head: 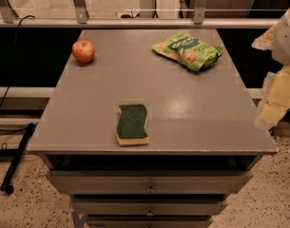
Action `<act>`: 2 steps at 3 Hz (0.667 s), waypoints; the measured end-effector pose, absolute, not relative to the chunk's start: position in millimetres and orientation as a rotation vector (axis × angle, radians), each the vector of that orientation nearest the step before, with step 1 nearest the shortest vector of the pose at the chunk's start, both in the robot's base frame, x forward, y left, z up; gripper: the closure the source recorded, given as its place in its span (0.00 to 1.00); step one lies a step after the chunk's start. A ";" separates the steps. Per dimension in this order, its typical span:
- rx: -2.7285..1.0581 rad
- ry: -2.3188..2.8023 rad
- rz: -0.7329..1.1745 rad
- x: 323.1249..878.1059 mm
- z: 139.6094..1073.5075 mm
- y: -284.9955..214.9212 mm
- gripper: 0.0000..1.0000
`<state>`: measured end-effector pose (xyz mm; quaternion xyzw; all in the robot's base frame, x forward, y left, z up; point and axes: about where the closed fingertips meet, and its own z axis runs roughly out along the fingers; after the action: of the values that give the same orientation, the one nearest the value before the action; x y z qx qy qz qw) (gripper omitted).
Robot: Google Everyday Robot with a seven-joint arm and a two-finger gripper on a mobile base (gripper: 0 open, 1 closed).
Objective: Pick apple
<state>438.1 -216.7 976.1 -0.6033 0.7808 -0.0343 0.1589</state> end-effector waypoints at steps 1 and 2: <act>-1.725 2.231 -0.098 438.3 976.1 -216.4 0.00; -1.714 2.157 -0.013 469.8 966.7 -179.6 0.00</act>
Offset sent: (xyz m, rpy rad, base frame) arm 0.0830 0.0964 -0.0266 0.2227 -0.0357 0.0999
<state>469.8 -179.6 966.7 -0.6106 0.7684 -0.0047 0.1918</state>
